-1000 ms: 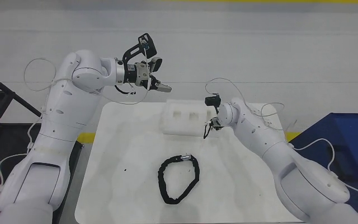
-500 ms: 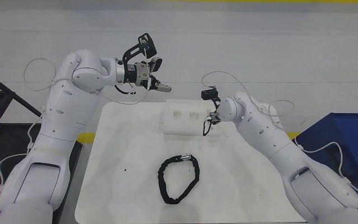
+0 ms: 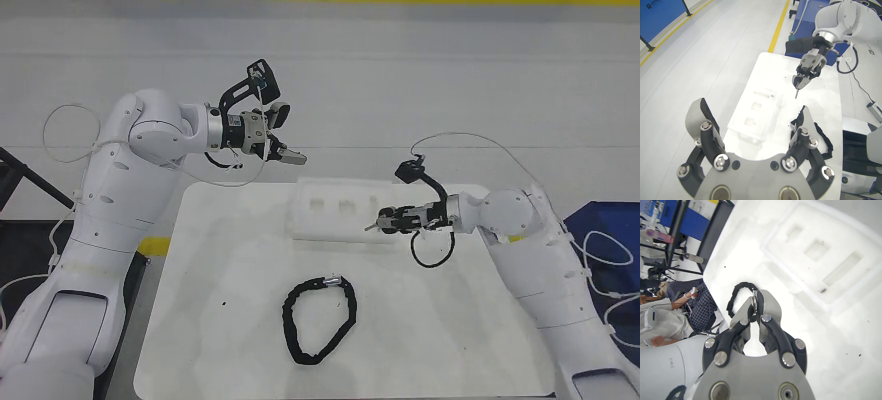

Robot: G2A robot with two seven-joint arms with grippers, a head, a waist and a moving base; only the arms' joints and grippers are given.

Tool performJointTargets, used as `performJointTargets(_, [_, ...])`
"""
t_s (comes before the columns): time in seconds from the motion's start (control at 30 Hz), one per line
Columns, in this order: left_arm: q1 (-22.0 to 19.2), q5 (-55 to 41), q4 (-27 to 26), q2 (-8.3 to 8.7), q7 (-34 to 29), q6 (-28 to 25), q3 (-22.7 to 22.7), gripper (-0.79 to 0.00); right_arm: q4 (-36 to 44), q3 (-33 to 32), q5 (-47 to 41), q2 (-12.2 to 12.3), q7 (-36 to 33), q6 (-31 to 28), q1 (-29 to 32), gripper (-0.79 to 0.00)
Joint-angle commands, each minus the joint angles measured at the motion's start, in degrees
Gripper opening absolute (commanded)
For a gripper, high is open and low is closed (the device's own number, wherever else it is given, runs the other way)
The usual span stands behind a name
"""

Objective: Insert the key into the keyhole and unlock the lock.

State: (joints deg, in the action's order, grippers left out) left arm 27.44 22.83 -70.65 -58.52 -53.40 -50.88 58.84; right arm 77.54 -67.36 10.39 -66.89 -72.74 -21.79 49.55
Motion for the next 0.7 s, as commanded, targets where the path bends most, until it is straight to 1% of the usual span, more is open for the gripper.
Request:
performJointTargets(0.0, [0.00, 0.00, 0.00, 0.00, 0.00, 0.00, 0.00, 0.000, 2.35, -3.89, -3.33, 0.85, -0.25, -0.45, 2.56, -0.785])
performJointTargets(0.17, [0.00, 0.00, 0.00, 0.00, 0.00, 0.00, 0.00, 0.000, 5.88, -11.46, -10.30, 2.37, 1.58, 0.16, 8.26, -0.785])
performJointTargets(0.3, [0.00, 0.00, 0.00, 0.00, 0.00, 0.00, 0.00, 0.000, 4.62, -15.30, -18.70, 2.99, 1.94, -1.06, 11.31, -0.785])
performJointTargets(0.43, [0.00, 0.00, 0.00, 0.00, 0.00, 0.00, 0.00, 0.000, 2.88, -16.92, -23.00, 3.33, 2.80, -1.06, 12.72, -0.785])
performJointTargets(0.5, [0.00, 0.00, 0.00, 0.00, 0.00, 0.00, 0.00, 0.000, 1.83, -17.10, -24.49, 3.48, 2.03, -1.32, 12.78, -0.785])
performJointTargets(0.67, [0.00, 0.00, 0.00, 0.00, 0.00, 0.00, 0.00, 0.000, 1.40, -17.11, -24.82, 3.53, 1.78, -1.50, 12.68, -0.785])
